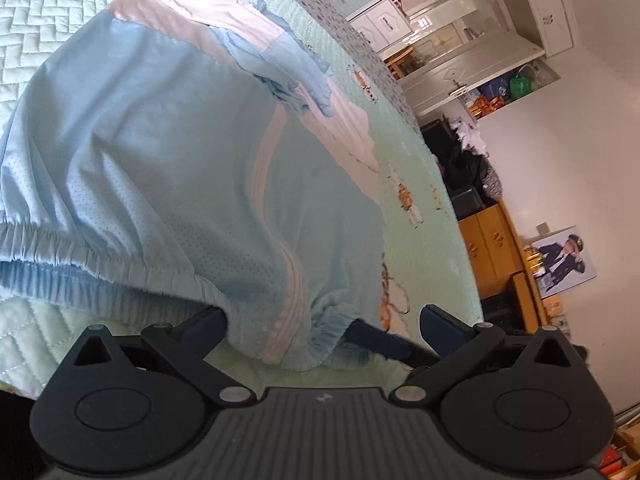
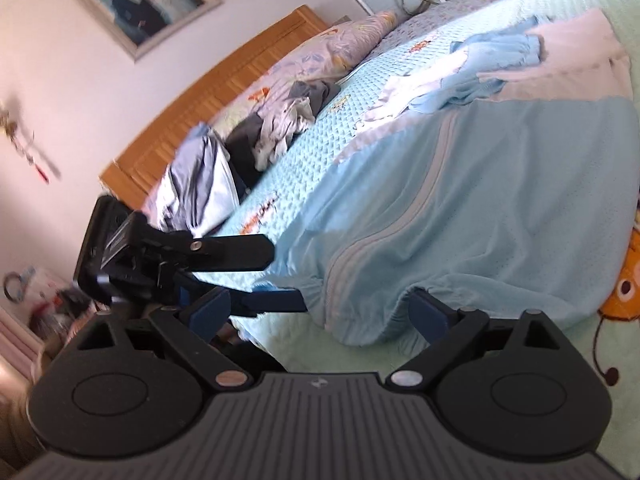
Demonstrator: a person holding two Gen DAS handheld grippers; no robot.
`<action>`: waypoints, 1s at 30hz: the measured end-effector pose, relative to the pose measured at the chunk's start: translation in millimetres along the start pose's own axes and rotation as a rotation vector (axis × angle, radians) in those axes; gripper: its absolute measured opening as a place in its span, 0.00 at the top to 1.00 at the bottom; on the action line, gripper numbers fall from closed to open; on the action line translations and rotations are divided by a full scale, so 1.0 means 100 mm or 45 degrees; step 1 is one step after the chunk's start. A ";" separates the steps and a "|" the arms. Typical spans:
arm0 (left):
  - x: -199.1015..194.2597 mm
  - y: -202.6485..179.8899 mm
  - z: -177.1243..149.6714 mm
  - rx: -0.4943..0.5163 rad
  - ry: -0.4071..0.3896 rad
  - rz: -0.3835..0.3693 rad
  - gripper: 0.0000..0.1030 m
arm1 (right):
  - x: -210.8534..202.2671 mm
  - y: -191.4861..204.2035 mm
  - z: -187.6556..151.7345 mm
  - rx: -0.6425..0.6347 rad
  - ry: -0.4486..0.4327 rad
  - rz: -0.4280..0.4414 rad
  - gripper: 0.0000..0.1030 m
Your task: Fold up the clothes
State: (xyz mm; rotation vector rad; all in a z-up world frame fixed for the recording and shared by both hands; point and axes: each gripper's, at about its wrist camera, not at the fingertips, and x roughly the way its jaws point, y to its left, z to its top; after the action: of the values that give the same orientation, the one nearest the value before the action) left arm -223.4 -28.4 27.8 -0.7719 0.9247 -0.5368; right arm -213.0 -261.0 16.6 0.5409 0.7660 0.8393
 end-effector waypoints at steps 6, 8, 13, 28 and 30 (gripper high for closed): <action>-0.02 0.03 0.15 -0.088 -0.081 -0.090 0.01 | 0.01 -0.11 -0.01 0.056 -0.012 0.005 0.06; -0.02 0.03 0.20 -0.096 -0.101 -0.106 0.01 | 0.03 -0.05 -0.03 -0.008 -0.002 -0.011 0.06; -0.05 0.08 0.24 -0.163 -0.145 -0.153 0.01 | 0.17 0.32 -0.20 -0.399 0.140 -0.063 0.06; -0.14 0.22 0.22 -0.177 -0.159 -0.212 0.00 | 0.62 0.59 -0.23 -0.603 0.213 -0.146 0.06; -0.14 0.25 0.22 -0.165 -0.145 -0.190 0.00 | 0.58 0.59 -0.20 -0.641 0.168 -0.196 0.06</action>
State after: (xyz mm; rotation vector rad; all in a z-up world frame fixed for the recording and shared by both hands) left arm -209.7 4.2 23.4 -0.9846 0.8058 -0.5613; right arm -230.6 -177.5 22.9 -0.0211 0.6735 0.8900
